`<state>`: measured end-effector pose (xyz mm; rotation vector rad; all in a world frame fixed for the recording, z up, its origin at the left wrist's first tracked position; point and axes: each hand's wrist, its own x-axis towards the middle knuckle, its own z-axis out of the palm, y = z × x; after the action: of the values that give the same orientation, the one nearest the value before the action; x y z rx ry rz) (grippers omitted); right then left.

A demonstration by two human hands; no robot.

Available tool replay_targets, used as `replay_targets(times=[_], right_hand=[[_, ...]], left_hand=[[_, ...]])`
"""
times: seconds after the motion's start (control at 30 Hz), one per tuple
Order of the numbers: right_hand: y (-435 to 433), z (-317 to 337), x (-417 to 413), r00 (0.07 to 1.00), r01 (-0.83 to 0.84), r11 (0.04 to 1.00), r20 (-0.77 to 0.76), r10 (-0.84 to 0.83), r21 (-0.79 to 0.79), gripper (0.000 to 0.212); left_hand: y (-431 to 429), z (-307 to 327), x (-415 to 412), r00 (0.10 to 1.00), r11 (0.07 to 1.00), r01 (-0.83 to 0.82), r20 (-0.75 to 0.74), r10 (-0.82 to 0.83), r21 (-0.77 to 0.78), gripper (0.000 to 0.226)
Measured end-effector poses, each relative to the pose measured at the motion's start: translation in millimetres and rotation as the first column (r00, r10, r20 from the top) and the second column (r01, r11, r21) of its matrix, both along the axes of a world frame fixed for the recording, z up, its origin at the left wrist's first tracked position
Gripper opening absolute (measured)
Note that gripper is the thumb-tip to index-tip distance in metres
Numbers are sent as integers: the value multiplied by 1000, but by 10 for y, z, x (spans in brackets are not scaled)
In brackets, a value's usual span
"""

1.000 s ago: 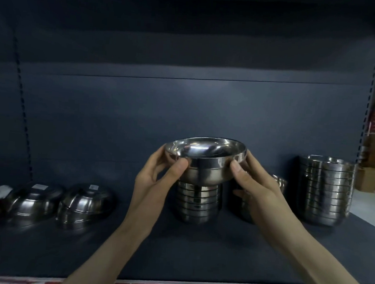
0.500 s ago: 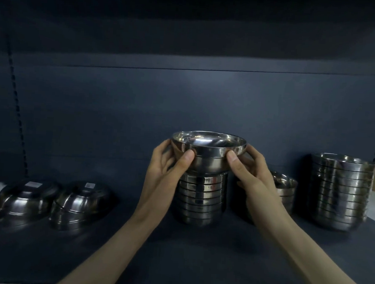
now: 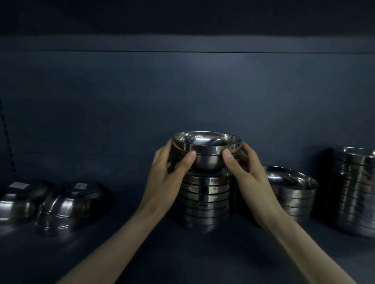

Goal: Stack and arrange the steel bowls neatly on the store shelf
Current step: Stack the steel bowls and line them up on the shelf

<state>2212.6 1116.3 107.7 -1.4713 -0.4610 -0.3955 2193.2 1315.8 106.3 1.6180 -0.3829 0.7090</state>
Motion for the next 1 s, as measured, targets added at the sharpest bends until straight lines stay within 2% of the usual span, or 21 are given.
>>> replay_targets(times=[0.1, 0.2, 0.3, 0.57, 1.0], right_hand=[[-15, -140, 167, 998, 51, 995, -34, -54, -84, 83], [-19, -256, 269, 995, 85, 990, -37, -89, -113, 88], [-20, -312, 282, 992, 115, 983, -24, -120, -141, 90], [-30, -460, 261, 994, 83, 988, -54, -90, -128, 80], [-26, -608, 301, 993, 96, 987, -59, -104, -128, 84]], left_hand=[[27, -122, 96, 999, 1000, -23, -24, 23, 12, 56], [36, -245, 152, 999, 999, -30, -44, 31, 21, 49], [39, -317, 149, 998, 998, -32, -52, 35, 46, 54], [31, -394, 92, 994, 999, -29, -99, 33, 46, 57], [18, -411, 59, 990, 999, 42, -134, -43, -9, 43]])
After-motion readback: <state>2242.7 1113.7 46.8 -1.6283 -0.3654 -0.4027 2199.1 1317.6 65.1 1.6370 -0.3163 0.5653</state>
